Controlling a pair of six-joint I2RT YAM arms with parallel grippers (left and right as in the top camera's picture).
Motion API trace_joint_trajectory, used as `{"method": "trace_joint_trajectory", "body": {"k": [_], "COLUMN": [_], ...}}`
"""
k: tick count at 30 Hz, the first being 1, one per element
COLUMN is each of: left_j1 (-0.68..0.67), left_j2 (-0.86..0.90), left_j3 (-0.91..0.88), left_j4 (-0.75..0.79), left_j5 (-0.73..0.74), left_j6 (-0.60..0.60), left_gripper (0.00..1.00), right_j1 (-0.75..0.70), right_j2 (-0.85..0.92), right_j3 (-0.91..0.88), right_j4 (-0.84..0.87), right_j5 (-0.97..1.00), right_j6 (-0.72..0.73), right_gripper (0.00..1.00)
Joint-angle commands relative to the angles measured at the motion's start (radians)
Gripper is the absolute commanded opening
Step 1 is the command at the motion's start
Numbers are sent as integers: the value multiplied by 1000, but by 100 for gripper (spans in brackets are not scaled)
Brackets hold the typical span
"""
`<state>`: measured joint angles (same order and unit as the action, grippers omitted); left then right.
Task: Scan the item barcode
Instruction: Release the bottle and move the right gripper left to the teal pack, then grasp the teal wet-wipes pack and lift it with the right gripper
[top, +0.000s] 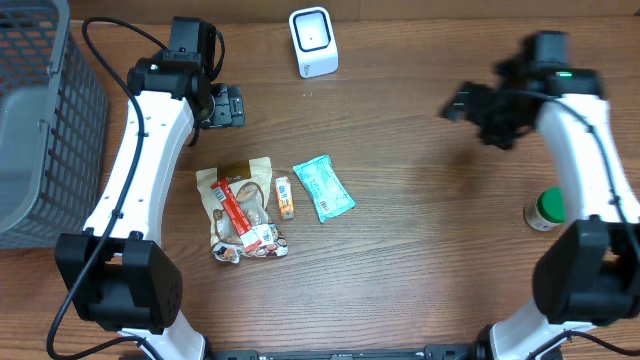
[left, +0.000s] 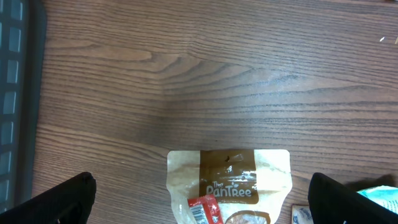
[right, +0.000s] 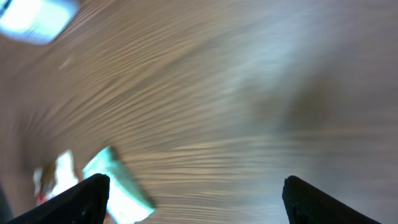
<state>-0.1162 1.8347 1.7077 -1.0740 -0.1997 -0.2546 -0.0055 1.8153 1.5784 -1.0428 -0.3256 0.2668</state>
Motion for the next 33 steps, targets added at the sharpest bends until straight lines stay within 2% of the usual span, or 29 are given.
{"method": "trace_joint_trajectory", "body": {"k": [1, 7, 13, 18, 23, 33], "left_j1": [-2, -2, -2, -2, -2, -2], "left_j2": [-15, -15, -15, -15, -15, -15], "left_j3": [16, 16, 16, 16, 16, 16], "left_j4": [1, 1, 1, 1, 1, 1], "left_j5": [-13, -13, -13, -13, -13, -13], "left_j6": [-3, -3, -3, -3, -3, -3], "left_gripper": [100, 100, 100, 100, 100, 99], "right_j1": [174, 426, 568, 608, 612, 588], "right_j2": [3, 45, 109, 184, 258, 289], "right_j3": [-9, -9, -9, -9, -9, -9], "right_j4": [73, 210, 282, 306, 288, 220], "right_j5": [-19, 193, 326, 325, 325, 330], "right_j6": [-13, -9, -10, -9, -9, -5], "right_gripper": [91, 95, 96, 95, 88, 88]}}
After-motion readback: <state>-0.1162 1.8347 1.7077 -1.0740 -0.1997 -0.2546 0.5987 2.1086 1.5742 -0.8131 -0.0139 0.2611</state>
